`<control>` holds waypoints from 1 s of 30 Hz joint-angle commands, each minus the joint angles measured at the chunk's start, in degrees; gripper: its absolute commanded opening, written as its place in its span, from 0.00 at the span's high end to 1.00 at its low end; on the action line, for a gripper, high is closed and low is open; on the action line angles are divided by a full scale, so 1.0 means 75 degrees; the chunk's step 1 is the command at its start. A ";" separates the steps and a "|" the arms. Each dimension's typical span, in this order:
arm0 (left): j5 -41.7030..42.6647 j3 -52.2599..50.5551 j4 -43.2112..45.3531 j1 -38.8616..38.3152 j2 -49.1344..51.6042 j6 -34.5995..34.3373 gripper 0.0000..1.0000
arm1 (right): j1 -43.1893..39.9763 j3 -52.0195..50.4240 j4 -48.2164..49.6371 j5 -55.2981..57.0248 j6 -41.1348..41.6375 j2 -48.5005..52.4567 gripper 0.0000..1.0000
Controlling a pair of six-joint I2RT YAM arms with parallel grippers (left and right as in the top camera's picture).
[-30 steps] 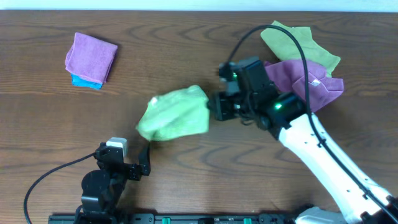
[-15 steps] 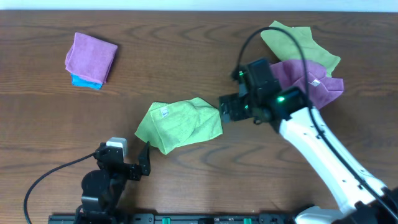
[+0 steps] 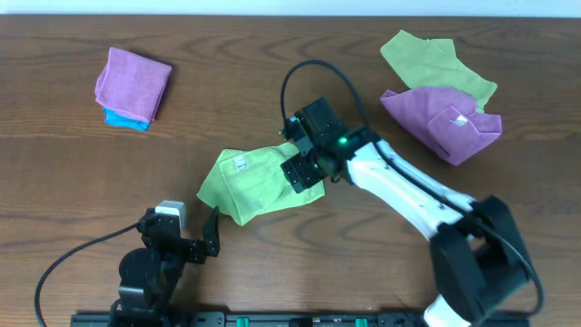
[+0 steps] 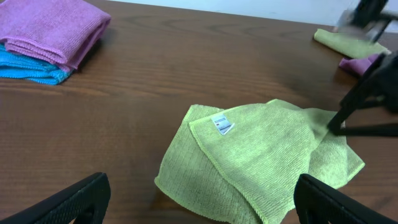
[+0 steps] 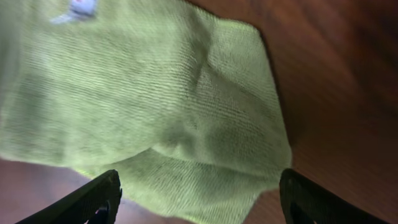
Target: Fold the cloth
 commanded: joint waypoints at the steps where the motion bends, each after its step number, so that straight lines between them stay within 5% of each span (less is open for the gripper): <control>1: -0.0111 -0.0157 -0.0015 -0.0029 -0.0044 -0.0085 0.05 | 0.0035 -0.0023 0.0143 -0.0055 -0.0277 0.0274 0.23; 6: -0.0111 -0.0157 -0.0015 -0.0029 -0.0044 -0.0085 0.05 | 0.0035 -0.0023 0.0495 -0.0029 -0.0303 0.0562 0.44; 10: -0.0111 -0.0157 -0.0015 -0.0029 -0.0044 -0.0085 0.05 | 0.0035 -0.0023 0.0714 -0.0026 -0.0300 0.0688 0.96; 11: -0.0111 -0.0157 -0.0015 -0.0029 -0.0044 -0.0085 0.04 | 0.0035 -0.0023 0.0761 -0.0026 -0.0297 0.0688 0.99; 16: -0.0111 -0.0157 -0.0015 -0.0029 -0.0044 -0.0085 0.05 | 0.0035 -0.0023 0.0970 -0.0029 -0.0294 0.0688 0.99; 18: -0.0111 -0.0157 -0.0015 -0.0029 -0.0044 -0.0085 0.05 | 0.0041 -0.0020 0.0985 -0.0064 -0.0297 0.0688 0.47; 19: -0.0111 -0.0157 -0.0015 -0.0029 -0.0044 -0.0085 0.05 | 0.0055 -0.0020 0.0997 -0.0137 -0.0297 0.0685 0.40; 30: -0.0111 -0.0157 -0.0015 -0.0029 -0.0044 -0.0085 0.05 | 0.0146 -0.0023 0.1425 -0.0172 -0.0303 0.0694 0.39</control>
